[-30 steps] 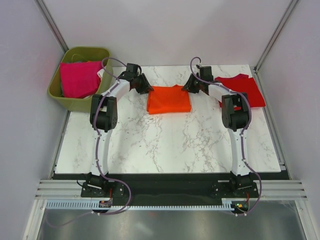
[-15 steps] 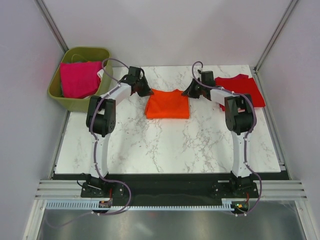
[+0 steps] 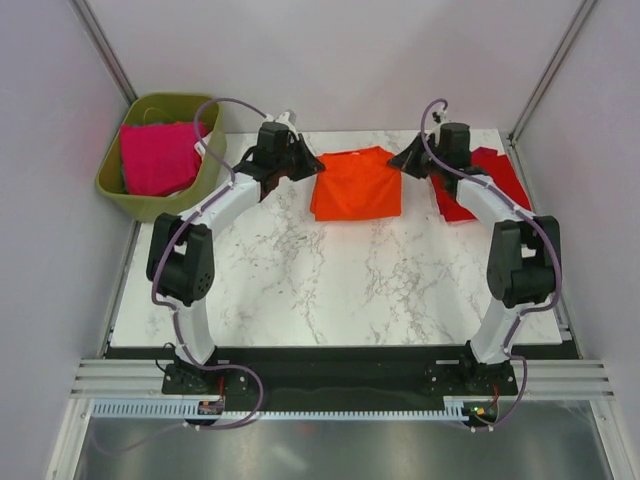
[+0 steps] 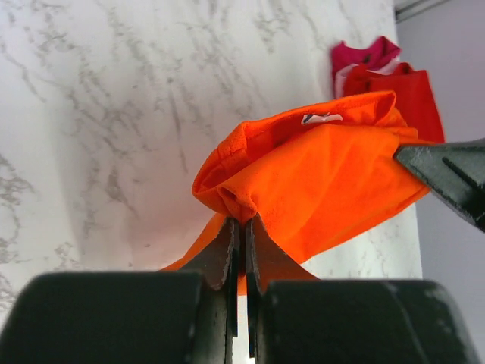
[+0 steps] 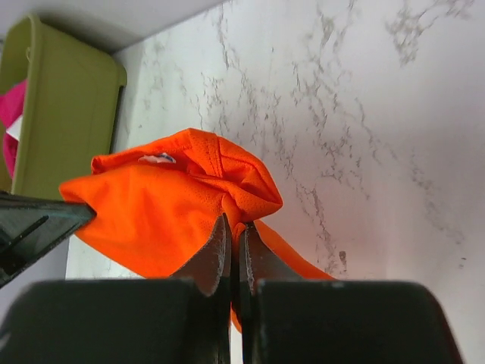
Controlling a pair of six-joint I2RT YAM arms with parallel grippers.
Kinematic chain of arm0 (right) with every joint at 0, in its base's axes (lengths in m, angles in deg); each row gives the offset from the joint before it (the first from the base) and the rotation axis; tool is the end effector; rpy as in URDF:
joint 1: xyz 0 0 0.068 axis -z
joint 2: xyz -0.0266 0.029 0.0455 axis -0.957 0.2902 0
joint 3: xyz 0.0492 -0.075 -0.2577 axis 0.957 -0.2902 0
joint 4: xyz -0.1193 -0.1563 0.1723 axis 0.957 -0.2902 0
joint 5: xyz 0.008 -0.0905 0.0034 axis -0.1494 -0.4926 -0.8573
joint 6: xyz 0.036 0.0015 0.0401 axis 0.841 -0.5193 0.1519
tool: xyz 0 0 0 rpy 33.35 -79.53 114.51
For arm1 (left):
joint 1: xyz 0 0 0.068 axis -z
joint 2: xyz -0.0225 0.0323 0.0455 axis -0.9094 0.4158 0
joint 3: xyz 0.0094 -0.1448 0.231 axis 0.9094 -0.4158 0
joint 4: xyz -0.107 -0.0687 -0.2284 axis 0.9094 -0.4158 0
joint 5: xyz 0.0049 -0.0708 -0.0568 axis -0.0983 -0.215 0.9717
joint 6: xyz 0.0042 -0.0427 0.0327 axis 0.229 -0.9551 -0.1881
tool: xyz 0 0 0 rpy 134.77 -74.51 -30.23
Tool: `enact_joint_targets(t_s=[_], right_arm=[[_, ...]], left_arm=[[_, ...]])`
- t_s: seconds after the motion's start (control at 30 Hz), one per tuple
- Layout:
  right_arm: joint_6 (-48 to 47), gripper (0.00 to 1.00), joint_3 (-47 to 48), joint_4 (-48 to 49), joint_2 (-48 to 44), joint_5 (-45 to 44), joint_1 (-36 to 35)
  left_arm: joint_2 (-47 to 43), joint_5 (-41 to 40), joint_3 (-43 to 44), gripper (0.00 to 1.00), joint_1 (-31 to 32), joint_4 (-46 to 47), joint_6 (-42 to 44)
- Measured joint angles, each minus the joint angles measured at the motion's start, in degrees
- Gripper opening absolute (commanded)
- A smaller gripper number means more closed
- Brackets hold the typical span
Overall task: Fold and stack the t-shirts
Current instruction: Neatly place the folded tshirt to the corner
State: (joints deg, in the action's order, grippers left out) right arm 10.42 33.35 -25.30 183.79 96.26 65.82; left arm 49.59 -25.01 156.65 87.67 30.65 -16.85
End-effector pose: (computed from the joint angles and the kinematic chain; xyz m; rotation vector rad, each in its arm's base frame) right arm 0.4296 0.0692 0.2598 0.2313 2.0954 0.8643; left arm 0.4213 -0.1805 0.2731 -0.1293 2.1659 -0.8315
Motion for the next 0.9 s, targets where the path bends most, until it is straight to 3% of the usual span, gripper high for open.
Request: enact_joint_targets(t_s=[0.23, 0.47, 0.67, 0.9], right_arm=[[-0.2, 0.00, 0.3, -5.8, -9.0, -1.5, 6.8], [-0.6, 0.00, 3.1, -14.7, -14.1, -3.3, 17.1], [-0.3, 0.00, 8.0, -20.1, -14.2, -2.5, 27.5], [-0.3, 0.00, 15.0, -23.0, -10.2, -1.2, 36.1]], left_arm=[[-5.3, -1.3, -0.3, 0.02, 6.2, 3.1, -0.1], [-4.2, -4.4, 5.5, 0.02, 18.4, 6.9, -2.3], [5.9, -7.4, 19.1, 0.02, 25.9, 11.3, -5.0], [21.7, -8.8, 34.6, 0.02, 29.1, 13.0, -9.7]])
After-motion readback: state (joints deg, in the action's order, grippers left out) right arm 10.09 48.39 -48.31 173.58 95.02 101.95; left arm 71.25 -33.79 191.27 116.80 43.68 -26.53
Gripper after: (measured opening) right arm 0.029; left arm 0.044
